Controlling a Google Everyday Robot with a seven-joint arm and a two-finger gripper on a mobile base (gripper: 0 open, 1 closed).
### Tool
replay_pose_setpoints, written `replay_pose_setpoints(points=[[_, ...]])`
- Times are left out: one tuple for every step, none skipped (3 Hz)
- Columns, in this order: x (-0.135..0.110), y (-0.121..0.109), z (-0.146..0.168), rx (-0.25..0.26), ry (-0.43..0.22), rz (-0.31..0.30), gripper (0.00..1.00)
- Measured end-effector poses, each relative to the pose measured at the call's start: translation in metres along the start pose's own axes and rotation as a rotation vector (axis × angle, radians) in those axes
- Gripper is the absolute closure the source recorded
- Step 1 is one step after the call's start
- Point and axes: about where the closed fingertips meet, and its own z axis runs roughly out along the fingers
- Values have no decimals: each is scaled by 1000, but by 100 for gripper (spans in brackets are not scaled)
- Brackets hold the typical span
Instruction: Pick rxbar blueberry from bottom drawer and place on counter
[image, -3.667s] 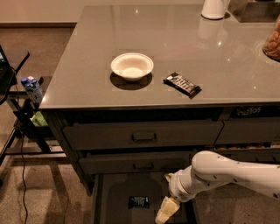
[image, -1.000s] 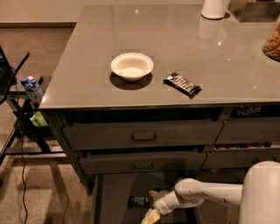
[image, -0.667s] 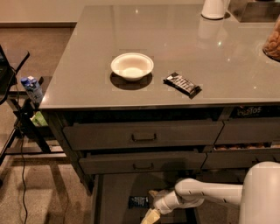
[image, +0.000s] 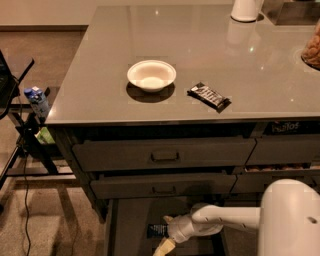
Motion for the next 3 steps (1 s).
replay_pose_setpoints(points=[[4,-25,37,-2,14,-48,0],[4,-26,37,0,13,-48,0],[13,-34,46,6,15,-46,0]])
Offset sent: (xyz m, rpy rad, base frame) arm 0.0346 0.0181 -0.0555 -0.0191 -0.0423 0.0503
